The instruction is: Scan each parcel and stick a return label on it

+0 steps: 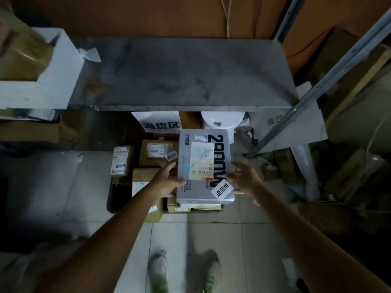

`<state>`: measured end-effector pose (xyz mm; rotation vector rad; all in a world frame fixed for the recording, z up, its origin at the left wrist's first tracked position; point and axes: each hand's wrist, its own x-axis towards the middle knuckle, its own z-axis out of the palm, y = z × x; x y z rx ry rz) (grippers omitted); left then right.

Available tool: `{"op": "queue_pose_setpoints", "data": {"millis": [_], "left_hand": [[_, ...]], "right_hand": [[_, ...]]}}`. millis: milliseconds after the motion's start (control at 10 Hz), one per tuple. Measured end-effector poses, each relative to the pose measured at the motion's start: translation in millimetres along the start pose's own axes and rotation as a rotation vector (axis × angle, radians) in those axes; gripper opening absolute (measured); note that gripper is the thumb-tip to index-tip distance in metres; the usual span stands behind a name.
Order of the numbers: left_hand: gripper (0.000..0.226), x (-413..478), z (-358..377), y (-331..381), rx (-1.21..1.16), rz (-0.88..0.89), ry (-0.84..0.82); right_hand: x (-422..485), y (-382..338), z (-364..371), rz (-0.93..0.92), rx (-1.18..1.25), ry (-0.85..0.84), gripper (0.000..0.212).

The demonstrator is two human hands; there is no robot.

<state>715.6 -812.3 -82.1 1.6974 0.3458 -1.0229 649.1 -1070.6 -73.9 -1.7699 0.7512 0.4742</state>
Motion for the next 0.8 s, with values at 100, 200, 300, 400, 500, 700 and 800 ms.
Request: {"op": "queue_pose_setpoints", "data": {"millis": [100, 200, 300, 400, 500, 700, 800], "left_hand": [[0.089, 33.4, 4.0, -11.1, 0.017, 0.002, -0.012], [0.090, 56.9, 4.7, -22.4, -0.007, -0.007, -0.002], [0.088, 66.7, 8.2, -39.6, -0.014, -0.019, 0.002], [0.085, 73.0, 7.9, -52.8, -0.073, -0.001, -0.007], [0.089, 78.5, 5.0, -57.3, -0.032, 0.001, -0.004], [0.078, 72.2, 6.9, -48.5, 0.249, 0.032, 0.022], [0.060, 56.2, 5.2, -28.6, 0.449, 0.059, 0.052]], "right_hand": [[30.4, 15.9, 6.1, 0.050, 0.026, -0.012, 0.049], [53.9, 25.4, 17.6, 0.111, 0.065, -0.011, 0.054], [69.2, 42.9, 34.0, 0.133, 0.016, -0.036, 0.056], [76.8, 59.7, 46.2, 0.119, 0.025, -0.023, 0.054], [85.9, 71.7, 45.6, 0.120, 0.016, -0.042, 0.055], [83.5, 65.5, 35.6, 0.123, -0.177, -0.073, 0.055], [70.0, 44.0, 26.0, 0.081, -0.361, -0.036, 0.049]]}}
